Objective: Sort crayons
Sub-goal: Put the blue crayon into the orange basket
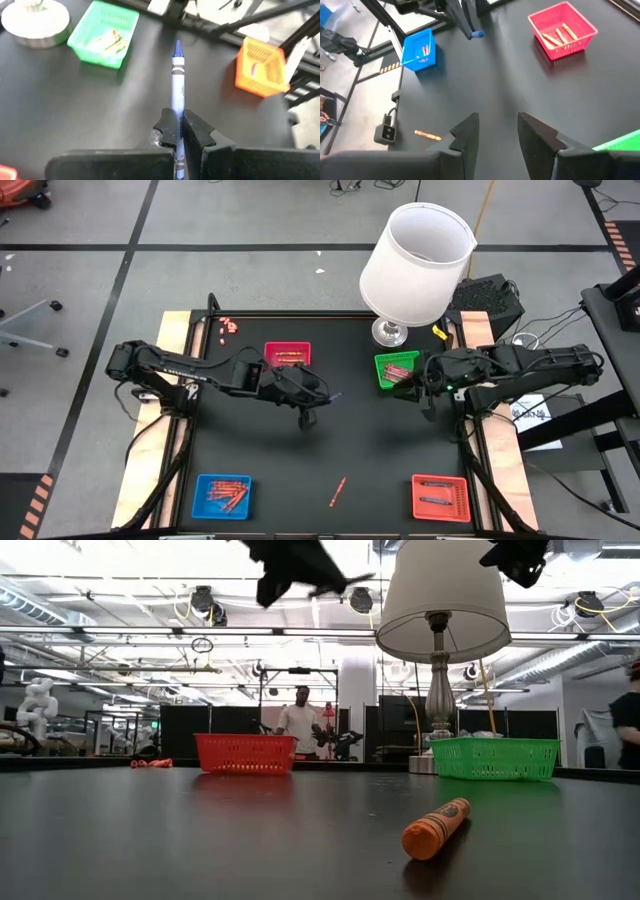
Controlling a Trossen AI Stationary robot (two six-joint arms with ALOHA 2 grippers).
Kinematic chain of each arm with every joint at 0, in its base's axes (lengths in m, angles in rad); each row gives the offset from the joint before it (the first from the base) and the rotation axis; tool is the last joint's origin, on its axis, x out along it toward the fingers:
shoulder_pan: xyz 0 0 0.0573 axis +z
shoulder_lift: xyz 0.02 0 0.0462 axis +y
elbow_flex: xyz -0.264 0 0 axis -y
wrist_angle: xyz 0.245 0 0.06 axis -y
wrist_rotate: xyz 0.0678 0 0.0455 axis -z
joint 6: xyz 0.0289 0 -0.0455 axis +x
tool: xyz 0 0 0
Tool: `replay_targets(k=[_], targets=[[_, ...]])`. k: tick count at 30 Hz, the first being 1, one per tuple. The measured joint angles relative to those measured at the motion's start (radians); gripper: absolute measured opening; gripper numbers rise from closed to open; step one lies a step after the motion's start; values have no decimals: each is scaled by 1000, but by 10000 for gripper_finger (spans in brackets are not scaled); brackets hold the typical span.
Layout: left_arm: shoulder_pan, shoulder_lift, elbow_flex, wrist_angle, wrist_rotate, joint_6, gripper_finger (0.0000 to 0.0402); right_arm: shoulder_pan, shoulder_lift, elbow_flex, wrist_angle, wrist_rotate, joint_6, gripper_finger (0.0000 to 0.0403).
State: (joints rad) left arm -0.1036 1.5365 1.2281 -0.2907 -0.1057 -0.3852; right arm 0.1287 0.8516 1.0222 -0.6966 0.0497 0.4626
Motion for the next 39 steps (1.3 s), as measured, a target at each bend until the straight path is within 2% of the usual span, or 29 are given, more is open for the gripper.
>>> replay_targets(k=[4,17,23,29,39], targets=[[-9,0,55,-4,0,1,5,0,9,0,59,1,0,118],[-15,0,201,69,-7,9,5,0,119,0,445,4,-63,119],[-24,0,228,160,-7,64,5,0,151,0,586,2,-58,136],[-37,0,254,181,-6,111,5,0,163,0,738,5,-64,161],[-37,6,255,271,-8,116,5,8,180,0,854,0,-65,156]])
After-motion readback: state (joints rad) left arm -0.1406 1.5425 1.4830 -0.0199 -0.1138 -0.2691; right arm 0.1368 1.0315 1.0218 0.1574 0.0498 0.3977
